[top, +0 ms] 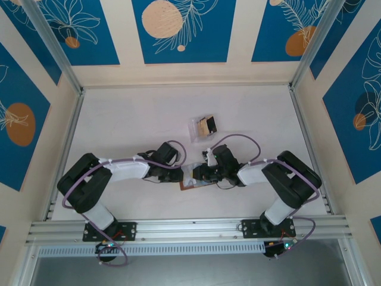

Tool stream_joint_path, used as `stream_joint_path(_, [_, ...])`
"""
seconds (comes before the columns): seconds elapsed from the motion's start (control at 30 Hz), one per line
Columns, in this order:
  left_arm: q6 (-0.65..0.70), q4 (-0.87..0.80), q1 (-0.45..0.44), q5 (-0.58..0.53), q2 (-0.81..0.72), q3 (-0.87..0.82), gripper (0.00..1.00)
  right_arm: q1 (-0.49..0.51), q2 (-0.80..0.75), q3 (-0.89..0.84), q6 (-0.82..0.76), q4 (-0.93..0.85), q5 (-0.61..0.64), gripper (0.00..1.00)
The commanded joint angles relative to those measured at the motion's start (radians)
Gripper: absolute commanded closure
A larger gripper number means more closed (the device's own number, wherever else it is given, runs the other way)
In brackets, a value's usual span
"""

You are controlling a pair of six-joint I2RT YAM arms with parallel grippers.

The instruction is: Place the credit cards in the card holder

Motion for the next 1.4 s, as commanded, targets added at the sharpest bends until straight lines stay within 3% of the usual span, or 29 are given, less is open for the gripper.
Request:
stream_joint_path(0.0, [-0.004, -0.075, 0.006, -0.084, 0.048, -0.054, 0.85, 0.030, -0.063, 0.058, -0.086, -0.279, 0.096, 0.70])
stream_joint_path(0.13, [-0.002, -0.064, 0.005, -0.083, 0.053, -0.057, 0.85, 0.029, -0.131, 0.120, -0.155, -0.454, 0.143, 0.64])
stream_joint_path(0.3, [0.005, -0.057, 0.006, -0.079, 0.057, -0.057, 0.85, 0.026, -0.168, 0.210, -0.235, -0.640, 0.223, 0.65])
stream_joint_path(0.43, [0.008, -0.047, 0.005, -0.075, 0.057, -0.058, 0.85, 0.024, -0.138, 0.297, -0.291, -0.747, 0.311, 0.68])
stream_joint_path(0.57, [0.010, -0.037, 0.005, -0.070, 0.057, -0.063, 0.85, 0.026, -0.084, 0.372, -0.331, -0.816, 0.401, 0.64])
stream_joint_path(0.77, [0.011, -0.031, 0.005, -0.069, 0.050, -0.071, 0.85, 0.030, -0.005, 0.431, -0.366, -0.845, 0.458, 0.58])
stream_joint_path(1.13, [0.019, -0.033, 0.005, -0.069, 0.045, -0.070, 0.86, 0.074, 0.114, 0.451, -0.363, -0.856, 0.561, 0.57])
stream_joint_path(1.37, [0.022, -0.040, 0.005, -0.072, 0.036, -0.069, 0.86, 0.107, 0.153, 0.442, -0.331, -0.888, 0.632, 0.71])
